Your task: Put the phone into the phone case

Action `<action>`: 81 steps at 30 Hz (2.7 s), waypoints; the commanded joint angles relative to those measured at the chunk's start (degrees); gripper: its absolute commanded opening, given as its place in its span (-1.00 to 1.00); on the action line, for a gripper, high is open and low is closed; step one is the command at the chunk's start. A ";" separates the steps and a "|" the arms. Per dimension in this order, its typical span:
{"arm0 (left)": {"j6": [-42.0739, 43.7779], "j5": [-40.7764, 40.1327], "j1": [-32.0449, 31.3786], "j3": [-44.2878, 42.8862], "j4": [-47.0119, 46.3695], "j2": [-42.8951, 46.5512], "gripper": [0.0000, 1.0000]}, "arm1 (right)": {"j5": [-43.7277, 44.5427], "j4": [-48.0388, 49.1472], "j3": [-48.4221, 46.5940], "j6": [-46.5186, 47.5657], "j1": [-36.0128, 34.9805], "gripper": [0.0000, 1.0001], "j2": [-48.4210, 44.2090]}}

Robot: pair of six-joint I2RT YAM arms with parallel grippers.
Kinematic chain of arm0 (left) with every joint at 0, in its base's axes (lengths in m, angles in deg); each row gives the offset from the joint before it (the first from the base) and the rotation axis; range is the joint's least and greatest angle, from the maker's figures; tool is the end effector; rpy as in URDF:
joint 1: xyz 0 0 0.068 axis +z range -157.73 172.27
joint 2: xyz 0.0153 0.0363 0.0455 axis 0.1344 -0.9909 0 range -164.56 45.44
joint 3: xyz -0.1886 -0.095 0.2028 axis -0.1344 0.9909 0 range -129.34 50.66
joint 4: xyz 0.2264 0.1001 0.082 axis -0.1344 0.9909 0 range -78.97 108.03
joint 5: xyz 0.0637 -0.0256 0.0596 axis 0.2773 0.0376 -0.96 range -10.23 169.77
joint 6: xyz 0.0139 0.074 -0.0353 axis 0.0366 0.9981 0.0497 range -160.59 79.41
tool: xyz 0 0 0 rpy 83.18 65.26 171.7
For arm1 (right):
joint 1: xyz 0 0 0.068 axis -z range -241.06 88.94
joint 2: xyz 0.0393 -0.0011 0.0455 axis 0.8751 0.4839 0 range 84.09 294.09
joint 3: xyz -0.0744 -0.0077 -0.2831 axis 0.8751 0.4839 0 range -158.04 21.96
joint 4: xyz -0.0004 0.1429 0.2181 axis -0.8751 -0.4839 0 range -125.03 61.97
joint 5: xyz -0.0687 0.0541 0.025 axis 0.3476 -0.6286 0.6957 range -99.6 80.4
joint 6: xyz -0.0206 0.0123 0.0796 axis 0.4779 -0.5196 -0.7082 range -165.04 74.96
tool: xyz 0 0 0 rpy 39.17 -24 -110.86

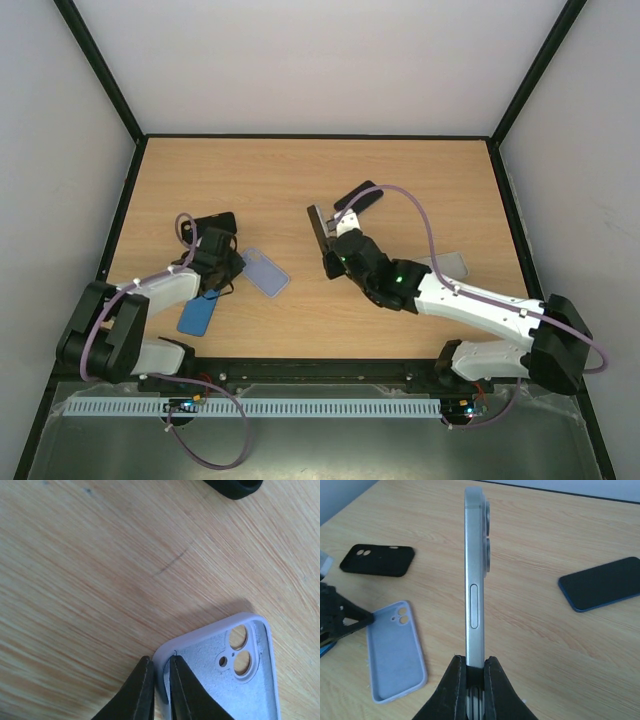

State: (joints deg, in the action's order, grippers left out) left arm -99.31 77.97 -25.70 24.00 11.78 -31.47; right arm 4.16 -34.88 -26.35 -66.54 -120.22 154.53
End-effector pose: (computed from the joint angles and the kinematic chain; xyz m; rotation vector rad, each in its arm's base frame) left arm 0.2387 -0.0751 0.1274 -0.8970 2.3750 -0.5265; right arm 0.1687 0.2487 0.2753 -0.5401 2.0492 0.6117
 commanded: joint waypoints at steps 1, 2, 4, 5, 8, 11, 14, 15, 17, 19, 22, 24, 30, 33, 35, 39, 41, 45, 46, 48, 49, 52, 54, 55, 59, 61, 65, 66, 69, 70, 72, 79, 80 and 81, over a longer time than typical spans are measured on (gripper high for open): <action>2.32 -1.68 -1.02 -1.60 1.35 -2.08 -0.86 | -0.32 0.52 0.00 -1.52 1.41 -0.96 -3.39; 3.31 -1.17 -1.27 -1.56 0.84 -2.11 -0.93 | -0.70 0.06 -0.02 -1.93 1.37 -0.96 -4.07; 7.21 1.91 -2.06 -2.14 -0.80 -2.15 -0.95 | -1.76 -0.70 0.13 -2.79 1.41 -0.96 -5.24; 9.03 3.87 -2.47 -2.74 -0.84 -2.27 -0.95 | -2.54 -0.74 0.70 -3.42 1.35 -0.96 -6.05; 13.53 6.98 -4.13 -4.17 0.25 -1.91 -0.95 | -6.85 0.35 3.50 -6.13 1.41 -0.96 -8.44; 17.73 8.96 -5.93 -4.96 1.56 -1.33 -0.95 | -13.24 1.12 6.46 -8.91 1.41 -0.96 -10.01; 22.49 11.73 -7.34 -7.34 4.86 -1.84 -0.95 | -17.36 1.01 8.98 -11.52 1.34 -0.96 -11.21; 23.82 11.93 -8.05 -7.92 5.77 -2.04 -0.95 | -19.06 1.32 10.05 -12.24 1.40 -0.96 -11.72; 26.28 13.04 -9.92 -8.31 6.27 -2.05 -0.95 | -21.71 3.79 12.66 -13.95 1.40 -0.96 -12.86; 27.29 14.48 -11.28 -8.29 5.96 -2.25 -0.95 | -24.67 7.70 15.80 -18.76 1.41 -0.96 -13.81; 28.38 16.10 -13.03 -8.22 4.65 -2.52 -0.95 | -29.04 13.49 19.65 -25.03 1.38 -0.96 -13.83; 28.90 17.52 -13.85 -8.12 3.38 -3.03 -0.95 | -29.37 15.28 20.93 -27.79 1.40 -0.96 -13.10; 26.84 21.66 -13.93 -6.74 -0.26 -5.56 -0.78 | -24.34 18.34 23.06 -33.84 1.41 -0.96 -11.97; 24.18 21.27 -13.92 -6.43 -0.18 -5.37 -0.48 | -23.44 22.98 25.58 -37.89 1.34 -0.96 -12.47; 21.68 20.52 -13.73 -5.56 -0.25 -3.78 -0.34 | -23.62 25.72 27.08 -40.84 1.37 -0.96 -12.45; 18.33 20.96 -12.55 -2.78 -1.09 2.13 0.03 | -25.16 28.89 26.77 -42.55 1.39 -0.96 -10.05; 17.11 22.52 -11.48 -0.83 -2.21 5.82 0.15 | -25.71 28.55 25.59 -42.50 1.41 -0.96 -7.95; 15.67 25.66 -9.62 3.10 -5.10 12.67 0.31 | -27.80 30.74 24.35 -43.46 1.38 -0.96 -2.85; 15.60 25.95 -9.36 3.82 -5.35 14.06 0.33 | -28.30 31.71 24.35 -44.09 1.39 -0.96 -1.72; 15.57 26.40 -9.11 5.30 -5.83 16.19 0.35 | -29.81 34.20 24.51 -45.64 1.39 -0.96 0.66; 15.64 26.98 -9.02 6.13 -6.56 16.94 0.36 | -30.73 35.55 24.42 -46.10 1.41 -0.96 2.00; 14.89 30.02 -9.01 9.82 -10.69 18.57 0.40 | -32.81 37.63 23.34 -46.07 1.41 -0.96 5.76; 13.73 31.39 -9.01 11.95 -13.58 18.90 0.42 | -33.58 37.74 22.46 -45.96 1.40 -0.96 7.69; 13.12 31.64 -8.99 12.78 -14.77 18.94 0.42 | -33.70 37.94 22.37 -46.12 1.37 -0.96 8.43; 11.23 31.61 -9.01 15.67 -19.12 18.37 0.42 | -34.35 40.13 22.79 -47.17 1.38 -0.96 11.04; 10.34 31.33 -9.05 16.66 -20.75 17.67 0.41 | -34.69 40.43 22.60 -47.03 1.41 -0.96 12.11; 8.17 30.90 -9.09 17.69 -23.76 15.26 0.36 | -33.93 40.66 22.69 -46.96 1.41 -0.96 13.67; 7.98 30.82 -9.22 17.77 -24.32 14.49 0.35 | -33.81 40.69 22.68 -47.11 1.38 -0.96 14.09; 7.48 30.92 -9.55 18.12 -26.25 12.01 0.30 | -33.75 41.09 22.77 -47.62 1.39 -0.96 15.42; 7.28 30.96 -9.72 18.13 -26.75 11.31 0.28 | -33.72 41.23 22.81 -47.71 1.40 -0.96 15.82; 7.09 30.98 -10.15 18.13 -27.76 9.70 0.26 | -33.75 41.64 22.98 -47.91 1.41 -0.96 16.38; 4.85 30.80 -11.86 19.07 -32.60 6.44 0.19 | -30.74 41.67 22.99 -47.09 1.41 -0.96 17.31; 4.67 30.74 -12.24 19.09 -33.05 6.15 0.18 | -30.58 41.84 22.96 -46.99 1.37 -0.96 17.68; 4.47 30.66 -12.40 19.10 -33.51 5.86 0.17 | -30.72 42.02 22.93 -46.90 1.41 -0.96 18.10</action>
State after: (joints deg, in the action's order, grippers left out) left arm -93.65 108.31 -37.16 42.17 -17.24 -24.41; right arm -28.82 5.58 -2.00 -113.58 -118.69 171.03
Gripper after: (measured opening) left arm 0.594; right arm 0.040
